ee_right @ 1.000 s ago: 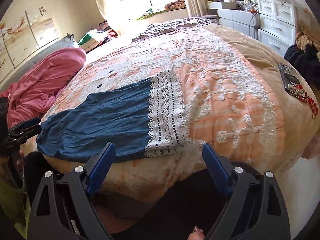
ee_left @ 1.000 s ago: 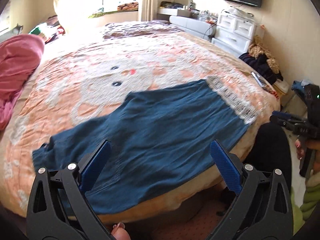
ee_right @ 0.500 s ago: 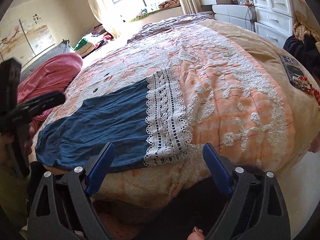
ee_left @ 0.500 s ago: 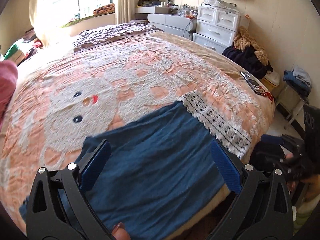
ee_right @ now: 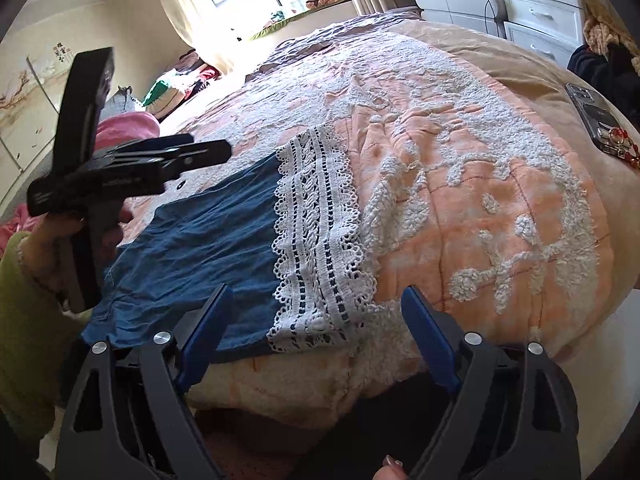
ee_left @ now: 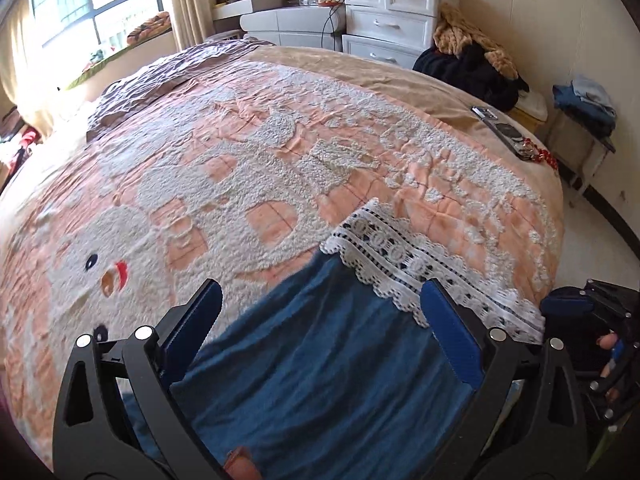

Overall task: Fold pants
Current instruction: 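Move the left gripper to the lace hem edge and smooth the fold, then grasp the white lace hem with the right gripper while the left gripper grasps it too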

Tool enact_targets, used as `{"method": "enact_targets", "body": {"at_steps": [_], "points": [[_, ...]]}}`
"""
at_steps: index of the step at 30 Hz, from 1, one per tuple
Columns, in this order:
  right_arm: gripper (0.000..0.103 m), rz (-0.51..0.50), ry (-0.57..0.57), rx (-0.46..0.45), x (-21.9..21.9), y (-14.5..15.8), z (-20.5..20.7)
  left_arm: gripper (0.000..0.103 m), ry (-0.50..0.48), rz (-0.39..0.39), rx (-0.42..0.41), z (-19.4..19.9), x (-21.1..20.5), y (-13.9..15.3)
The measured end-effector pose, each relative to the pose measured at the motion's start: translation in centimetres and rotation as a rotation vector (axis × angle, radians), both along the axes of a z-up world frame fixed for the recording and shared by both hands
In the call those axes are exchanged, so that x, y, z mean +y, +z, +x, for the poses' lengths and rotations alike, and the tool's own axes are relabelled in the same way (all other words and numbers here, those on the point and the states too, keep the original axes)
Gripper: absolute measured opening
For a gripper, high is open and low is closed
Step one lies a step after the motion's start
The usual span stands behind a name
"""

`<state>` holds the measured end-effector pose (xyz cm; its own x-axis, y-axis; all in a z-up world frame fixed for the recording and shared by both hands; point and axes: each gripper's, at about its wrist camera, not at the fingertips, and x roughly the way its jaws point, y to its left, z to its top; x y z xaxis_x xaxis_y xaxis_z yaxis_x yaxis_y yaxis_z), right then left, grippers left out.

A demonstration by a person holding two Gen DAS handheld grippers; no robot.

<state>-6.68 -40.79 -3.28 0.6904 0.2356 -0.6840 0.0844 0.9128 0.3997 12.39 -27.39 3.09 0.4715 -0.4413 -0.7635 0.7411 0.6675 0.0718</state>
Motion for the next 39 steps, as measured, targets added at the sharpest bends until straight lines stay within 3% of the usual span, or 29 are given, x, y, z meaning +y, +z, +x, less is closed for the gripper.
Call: {"method": "enact_targets", "body": {"at_steps": [2,8,14,16,25,32,35,39], "points": [[0.080,0.001,0.004,0.015,0.1,-0.4,0.4,0.093,-0.010,0.009,0.002,0.9,-0.5,-0.4],[0.050,0.016,0.001,0.028,0.5,-1.3,1.2,0.093,-0.064,0.027,0.058,3.5,-1.9,-1.9],[0.048,0.061,-0.003,0.015,0.0,-1.5,1.0,0.092,-0.129,0.014,0.120,4.8,-3.4,-3.2],[0.048,0.084,-0.006,0.013,-0.2,-1.6,1.1,0.087,-0.157,0.017,0.139,5.0,-4.0,-3.7],[0.048,0.118,0.005,-0.037,-0.3,-1.3,1.0,0.047,-0.255,-0.042,0.270,5.9,-5.3,-5.6],[0.048,0.068,0.002,-0.005,0.4,-1.2,1.3,0.031,-0.307,-0.037,0.289,5.6,-5.5,-5.8],[0.035,0.049,-0.011,0.003,0.4,-1.2,1.2,0.018,-0.298,-0.043,0.293,5.6,-5.5,-5.8],[0.027,0.010,-0.011,-0.015,0.5,-0.7,0.7,0.014,-0.300,-0.074,0.282,5.3,-5.0,-5.4]]}}
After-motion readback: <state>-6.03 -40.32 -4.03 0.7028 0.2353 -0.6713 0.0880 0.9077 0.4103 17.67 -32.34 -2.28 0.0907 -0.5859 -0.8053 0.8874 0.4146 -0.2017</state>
